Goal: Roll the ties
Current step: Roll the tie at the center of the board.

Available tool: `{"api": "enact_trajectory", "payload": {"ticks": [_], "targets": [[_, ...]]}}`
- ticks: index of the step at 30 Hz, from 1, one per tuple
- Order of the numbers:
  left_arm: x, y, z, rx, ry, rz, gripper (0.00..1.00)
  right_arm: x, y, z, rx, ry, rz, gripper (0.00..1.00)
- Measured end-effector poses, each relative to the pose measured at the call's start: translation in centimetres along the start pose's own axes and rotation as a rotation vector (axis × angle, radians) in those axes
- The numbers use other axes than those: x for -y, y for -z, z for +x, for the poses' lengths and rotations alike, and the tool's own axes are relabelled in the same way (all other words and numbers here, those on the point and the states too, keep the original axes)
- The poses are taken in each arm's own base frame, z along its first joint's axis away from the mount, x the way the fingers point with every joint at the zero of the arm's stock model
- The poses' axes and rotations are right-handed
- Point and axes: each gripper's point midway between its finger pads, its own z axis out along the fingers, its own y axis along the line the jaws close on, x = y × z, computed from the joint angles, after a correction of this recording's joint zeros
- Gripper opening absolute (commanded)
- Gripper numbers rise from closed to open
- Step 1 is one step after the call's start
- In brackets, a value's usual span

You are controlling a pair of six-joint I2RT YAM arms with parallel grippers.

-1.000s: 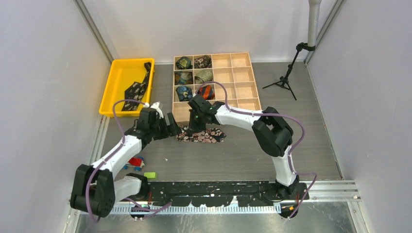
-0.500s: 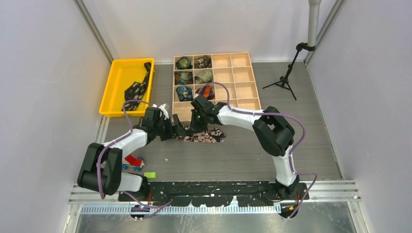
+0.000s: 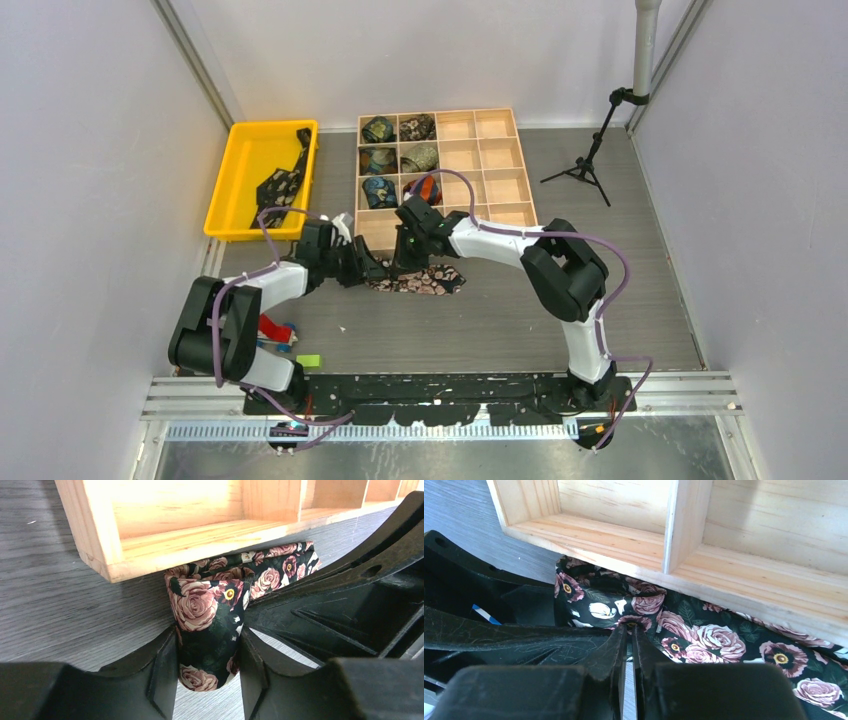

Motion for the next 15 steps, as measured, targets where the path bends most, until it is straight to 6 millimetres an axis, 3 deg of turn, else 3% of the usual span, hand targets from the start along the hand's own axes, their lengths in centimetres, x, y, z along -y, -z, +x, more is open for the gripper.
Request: {"api": "enact_trajectory", "payload": {"ticks": [6,15], "targets": [[0.2,0.0,-0.1,0.003,0.01,0.009,0.36,0.1,0.4,-0.2,0.009,0.0,0.003,0.14],[0.7,0.4,1.0,-0.03,-0.01,-0.013,0.34,0.7,3.9,-0.2,0.05,-0.001,0.019,0.14]]}}
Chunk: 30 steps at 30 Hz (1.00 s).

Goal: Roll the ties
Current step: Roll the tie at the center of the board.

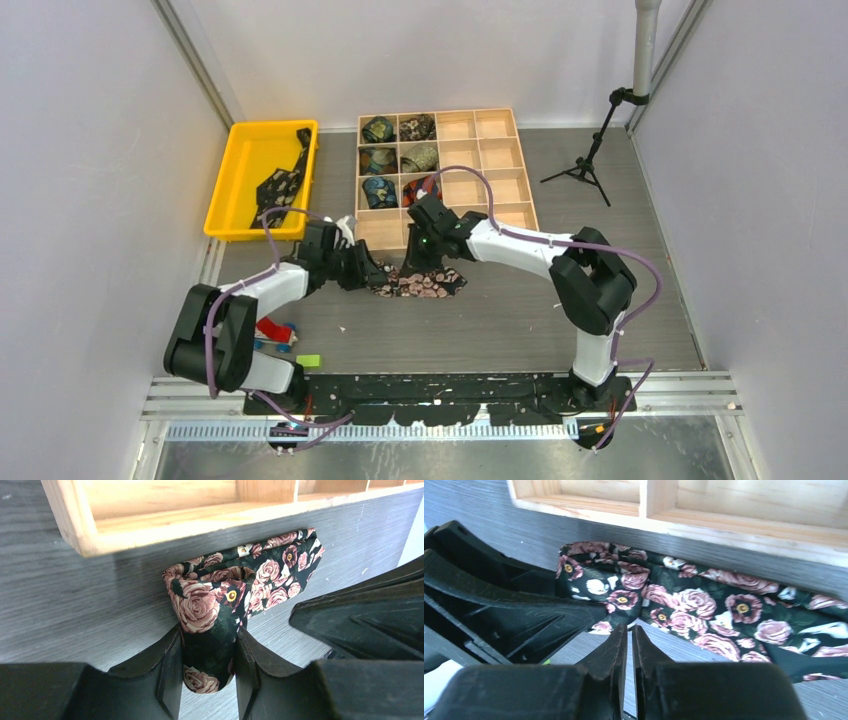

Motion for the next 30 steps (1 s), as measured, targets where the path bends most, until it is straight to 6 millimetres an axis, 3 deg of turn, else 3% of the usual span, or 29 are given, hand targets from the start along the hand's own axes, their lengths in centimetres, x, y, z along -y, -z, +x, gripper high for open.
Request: {"api": "enact_trajectory", "payload": {"ticks": [14,19,30], "targets": [[-0.1,2.2,2.3,-0.062,-0.036,-0.057,0.34,4.7,-1.0,2.5,-0.031,-0.023,0.129,0.14],[0.0,2.7,3.5,-0.074,-0.116,-0.139,0.35,4.8,-1.0,4.3,-0.054,0.002,0.164,0.14],[0.8,3.3,2.4,-0.044,-0.253,-0.315,0.35,6.1,-0.5,4.8,-0.053,0.012,0.253,0.13]]}}
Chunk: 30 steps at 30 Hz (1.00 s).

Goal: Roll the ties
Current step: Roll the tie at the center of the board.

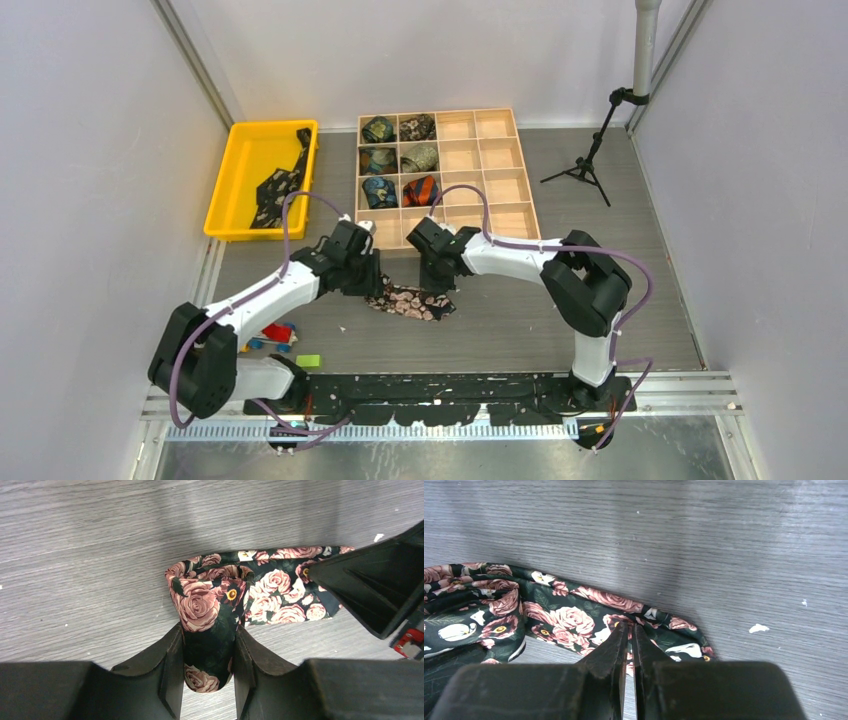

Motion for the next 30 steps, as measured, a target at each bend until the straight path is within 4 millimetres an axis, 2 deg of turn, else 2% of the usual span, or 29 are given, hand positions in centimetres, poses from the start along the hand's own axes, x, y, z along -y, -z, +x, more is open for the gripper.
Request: {"api": "enact_trajectory", "payload": {"ticks": [6,12,15,19,23,27,30], "targets": [[-0.3,-0.2,0.5,-0.013,-0.066,-0.091,0.35,0.3,0.1,0.4,-0.006,0.009,0.023,0.13],[-0.7,0.1,0.0,0.007,-0.139,-0.188,0.35,0.9,1.1,-0.1,0.015,0.013,0.066,0.13],[-1.0,0.2,-0.1,0.016,-0.184,-0.247,0.35,1.4,3.0,-1.0,0.054,0.001,0.077,0.13],[-1.1,0.3,-0.1,0.026,-0.242,-0.316,0.35,2.5,7.1,-3.7,0.176,-0.051,0.072,0.16],[-1.1,0.2,-0.1,0.028,-0.302,-0.391,0.34,5.0,10.6,-5.3,0.288,-0.129,0.075,0.23],[-1.0,-0.1,-0.3,0.028,-0.37,-0.48,0.33,7.8,12.3,-5.4,0.351,-0.189,0.097,0.31],[-0.5,-0.4,-0.5,0.042,-0.424,-0.547,0.32,9.1,13.2,-4.9,0.372,-0.215,0.107,0.35]]}}
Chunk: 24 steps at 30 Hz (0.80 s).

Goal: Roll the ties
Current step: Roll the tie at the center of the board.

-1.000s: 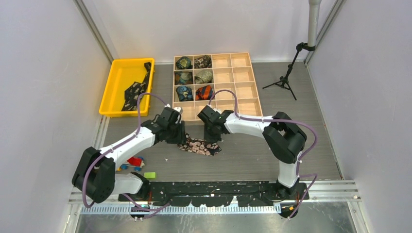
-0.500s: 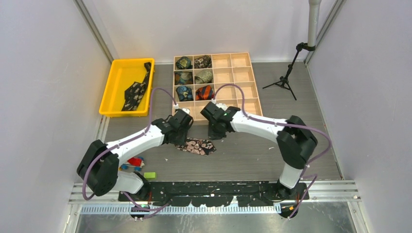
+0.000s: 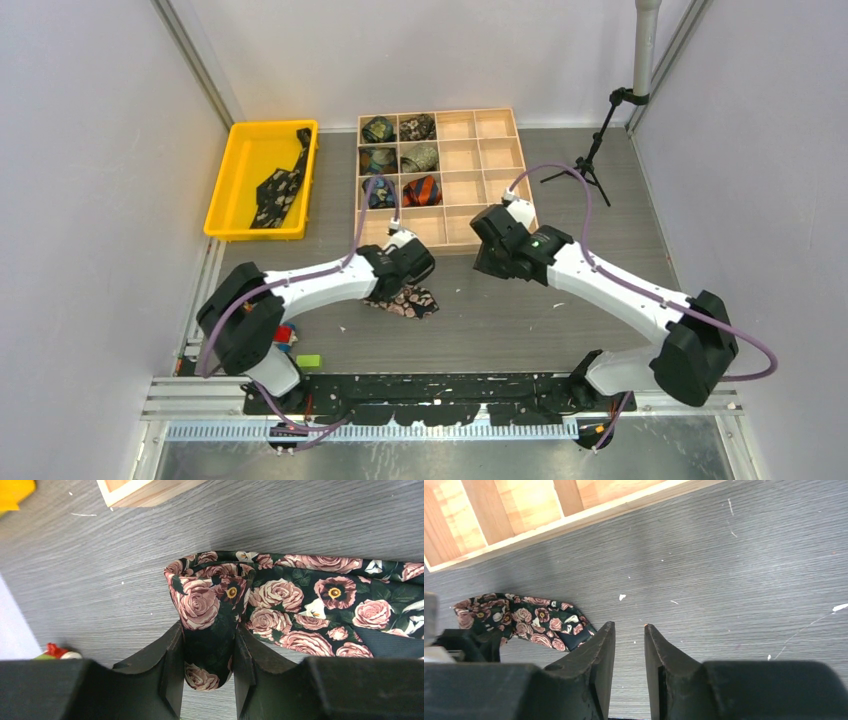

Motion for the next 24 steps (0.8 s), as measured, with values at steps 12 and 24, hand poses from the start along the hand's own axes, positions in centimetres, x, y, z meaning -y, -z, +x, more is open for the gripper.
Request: {"api": "enact_trajectory", "payload": {"ticks": [12,24], "targets": [[2.2,-0.4,-0.1,0.022,-0.225,-0.222,0.32,0.4,2.4,-1.3,0.051,-0.032,-0.042,0.36],[3.4,-0.4,0.3,0.007,-0.287,-0.235,0.64,0.4,4.4,-2.1,0.069,-0.044,-0.068,0.38]]}}
